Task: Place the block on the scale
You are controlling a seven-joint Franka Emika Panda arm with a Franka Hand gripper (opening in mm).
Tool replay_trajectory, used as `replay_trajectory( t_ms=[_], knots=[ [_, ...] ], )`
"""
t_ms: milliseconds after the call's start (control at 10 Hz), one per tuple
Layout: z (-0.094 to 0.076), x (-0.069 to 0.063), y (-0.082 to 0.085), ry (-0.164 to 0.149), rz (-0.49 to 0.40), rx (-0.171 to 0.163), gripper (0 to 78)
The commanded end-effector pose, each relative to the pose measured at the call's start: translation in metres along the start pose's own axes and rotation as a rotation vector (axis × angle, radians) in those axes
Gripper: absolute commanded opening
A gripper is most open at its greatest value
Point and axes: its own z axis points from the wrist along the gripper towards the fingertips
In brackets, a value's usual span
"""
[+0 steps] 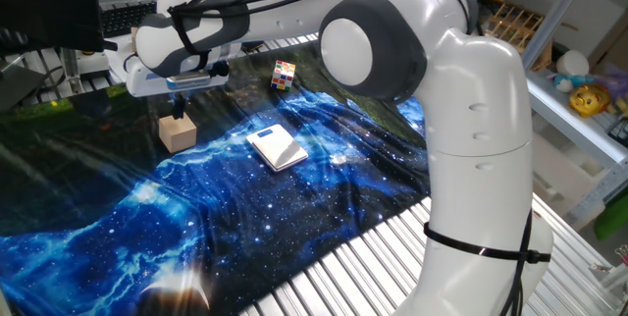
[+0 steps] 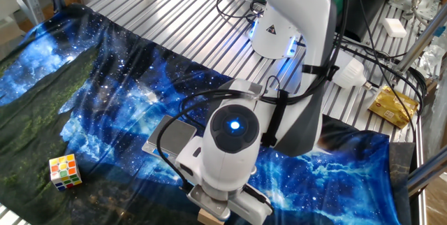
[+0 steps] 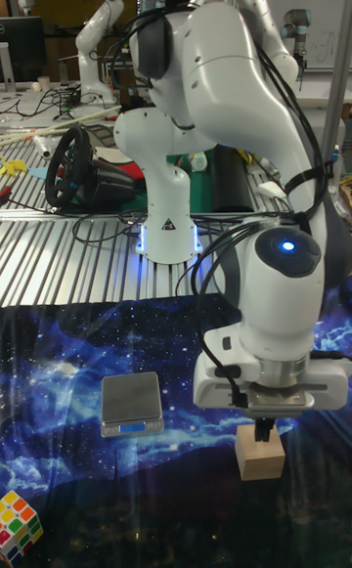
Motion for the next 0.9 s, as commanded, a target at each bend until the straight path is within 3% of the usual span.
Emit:
replay_trajectory(
  t_ms=[100, 200, 600, 700, 900],
  knots=[
    [0.0004, -0.0012, -0.0003, -0.004, -0.003, 0.005, 0.0],
    [0.0033, -0.0007, 0.0004, -0.005, 0.006, 0.027, 0.0],
    [0.0043, -0.0006, 0.0007, -0.001, -0.023, 0.033, 0.0],
    [0.0043, -0.0006, 0.0007, -0.001, -0.023, 0.033, 77.4],
    [0.0043, -0.0006, 0.0007, -0.001, -0.023, 0.033, 77.4]
  ],
)
